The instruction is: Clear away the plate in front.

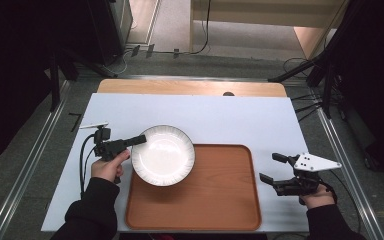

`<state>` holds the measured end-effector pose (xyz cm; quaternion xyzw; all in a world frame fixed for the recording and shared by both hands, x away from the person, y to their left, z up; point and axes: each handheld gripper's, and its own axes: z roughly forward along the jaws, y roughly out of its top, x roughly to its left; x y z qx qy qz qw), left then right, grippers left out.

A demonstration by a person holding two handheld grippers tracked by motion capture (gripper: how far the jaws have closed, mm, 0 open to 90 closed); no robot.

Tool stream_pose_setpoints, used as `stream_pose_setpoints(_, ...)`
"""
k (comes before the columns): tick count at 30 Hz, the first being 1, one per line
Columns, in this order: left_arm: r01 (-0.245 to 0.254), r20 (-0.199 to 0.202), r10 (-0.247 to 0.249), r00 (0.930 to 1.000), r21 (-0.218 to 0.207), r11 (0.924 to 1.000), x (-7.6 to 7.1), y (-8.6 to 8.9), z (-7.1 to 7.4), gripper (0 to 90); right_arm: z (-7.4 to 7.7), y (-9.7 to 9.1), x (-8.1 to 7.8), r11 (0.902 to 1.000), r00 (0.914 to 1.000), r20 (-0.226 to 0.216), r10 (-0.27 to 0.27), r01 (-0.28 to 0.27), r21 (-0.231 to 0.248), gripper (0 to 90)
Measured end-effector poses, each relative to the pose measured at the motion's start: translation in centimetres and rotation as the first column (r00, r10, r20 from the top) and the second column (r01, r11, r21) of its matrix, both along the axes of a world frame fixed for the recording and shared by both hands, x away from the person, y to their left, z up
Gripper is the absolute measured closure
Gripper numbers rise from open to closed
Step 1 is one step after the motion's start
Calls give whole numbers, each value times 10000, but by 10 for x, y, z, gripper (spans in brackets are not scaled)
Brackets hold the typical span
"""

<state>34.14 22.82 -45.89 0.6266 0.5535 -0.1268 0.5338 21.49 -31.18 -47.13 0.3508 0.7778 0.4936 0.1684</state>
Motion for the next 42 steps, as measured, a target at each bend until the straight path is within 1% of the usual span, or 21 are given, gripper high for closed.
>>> stream_pose_setpoints(4, 132, -28, -133, 9999, -17, 9999, -2, -4, -2, 797, 0, 0, 0, 10000, 10000, 33, -15, 15, -8, 156)
stream_pose_setpoints(9, 354, -12, -354, 9994, 105, 9993, -2, -11, -5, 793, 0, 1, 0, 10000, 10000, 18, -3, 3, -3, 156)
stream_pose_setpoints(17, 629, -138, -624, 9980, 360, 9974, -2, -22, -10, 791, 0, 0, 0, 10000, 10000, -3, 2, -2, -28, 156)
stream_pose_setpoints(18, 657, -169, -653, 9977, 286, 9974, -3, -23, -10, 790, 0, 0, 0, 10000, 10000, -24, 1, -1, -26, 156)
stream_pose_setpoints(23, 751, -217, -745, 9970, 280, 9968, -4, -29, -12, 790, 0, 1, 0, 10000, 10000, -9, 42, -42, -34, 156)
stream_pose_setpoints(26, 881, -203, -873, 9960, 391, 9953, -5, -32, -13, 788, 0, 1, 0, 10000, 10000, -11, 32, -32, -36, 156)
stream_pose_setpoints(34, 1156, -277, -1144, 9930, 469, 9922, -9, -43, -17, 787, 0, 1, 0, 10000, 10000, -19, 45, -45, -41, 156)
stream_pose_setpoints(36, 1318, -293, -1304, 9910, 545, 9898, -10, -46, -19, 787, 0, 1, 0, 10000, 10000, -35, 41, -41, -48, 156)
stream_pose_setpoints(42, 1507, -289, -1489, 9884, 741, 9858, -12, -55, -21, 786, 0, 1, 0, 9999, 9999, -82, 114, -114, -44, 156)
